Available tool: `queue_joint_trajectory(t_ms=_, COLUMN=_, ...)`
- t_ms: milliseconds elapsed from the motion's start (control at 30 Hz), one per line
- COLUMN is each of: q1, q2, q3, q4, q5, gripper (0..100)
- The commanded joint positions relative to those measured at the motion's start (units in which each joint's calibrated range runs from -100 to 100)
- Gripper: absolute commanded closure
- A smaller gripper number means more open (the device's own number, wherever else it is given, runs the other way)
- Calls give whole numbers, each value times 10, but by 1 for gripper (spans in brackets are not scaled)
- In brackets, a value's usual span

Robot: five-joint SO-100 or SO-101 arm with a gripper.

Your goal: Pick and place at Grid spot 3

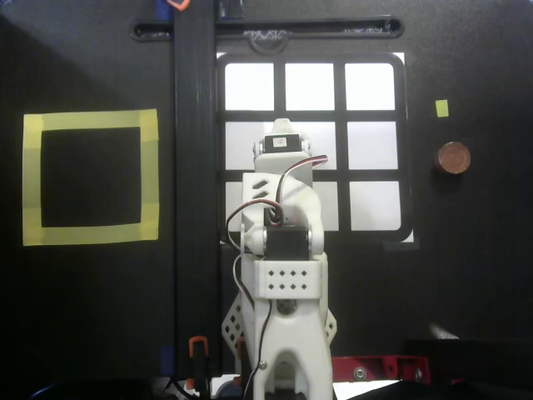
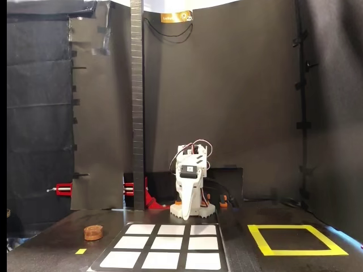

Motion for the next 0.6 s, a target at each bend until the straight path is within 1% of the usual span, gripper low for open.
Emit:
queue_joint_trajectory(t_ms=0, q1=0, q2=17, q3=-15, q4=-6, q5=-1, gripper=100)
queue_joint_trajectory(t_ms=133, q1=8, q2=122, q3=-103, q4=-6, q5=0, gripper=100)
queue_joint_trajectory(t_ms=400, q1=26, q2=413, q3=-360, q4=13, q5=0, gripper=100)
queue_joint_trajectory(t_ms=567, q1=34, q2=554, q3=-513, q4=102, q5=0, gripper=100)
